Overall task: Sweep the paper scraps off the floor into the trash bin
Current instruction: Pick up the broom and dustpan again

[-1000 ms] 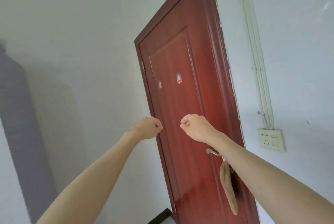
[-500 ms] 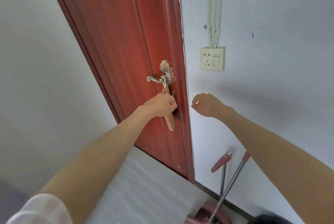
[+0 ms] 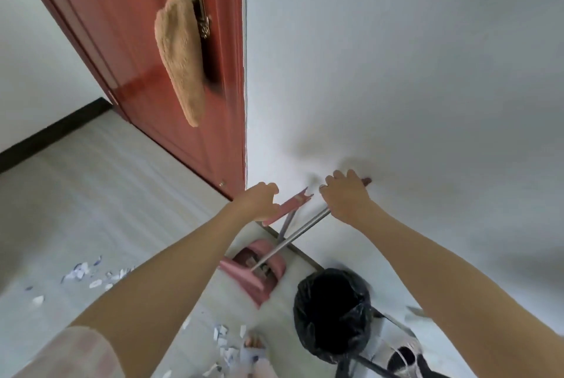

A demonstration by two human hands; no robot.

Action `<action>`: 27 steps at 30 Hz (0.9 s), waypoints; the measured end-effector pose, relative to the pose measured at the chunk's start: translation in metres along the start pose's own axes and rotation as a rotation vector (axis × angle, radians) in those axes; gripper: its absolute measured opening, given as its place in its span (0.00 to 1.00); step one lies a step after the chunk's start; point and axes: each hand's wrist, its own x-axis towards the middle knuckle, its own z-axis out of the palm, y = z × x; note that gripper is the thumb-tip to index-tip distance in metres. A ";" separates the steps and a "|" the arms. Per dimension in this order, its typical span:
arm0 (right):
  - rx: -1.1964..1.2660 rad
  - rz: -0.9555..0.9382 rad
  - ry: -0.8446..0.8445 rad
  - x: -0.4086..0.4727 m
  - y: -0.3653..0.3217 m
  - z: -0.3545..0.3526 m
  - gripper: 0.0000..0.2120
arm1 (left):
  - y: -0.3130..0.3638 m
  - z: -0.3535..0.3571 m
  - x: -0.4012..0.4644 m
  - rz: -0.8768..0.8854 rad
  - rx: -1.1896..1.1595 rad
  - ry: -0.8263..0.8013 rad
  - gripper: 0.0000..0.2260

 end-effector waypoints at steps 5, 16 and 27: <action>-0.215 -0.095 -0.097 0.022 -0.007 0.042 0.03 | -0.007 0.049 0.036 -0.030 -0.067 0.007 0.22; -0.131 -0.084 -0.473 0.043 -0.019 0.054 0.06 | -0.019 0.055 0.035 -0.172 -0.304 0.031 0.12; 0.109 -0.025 -0.576 0.033 -0.072 -0.039 0.18 | -0.104 0.026 -0.079 -0.399 -0.427 0.256 0.18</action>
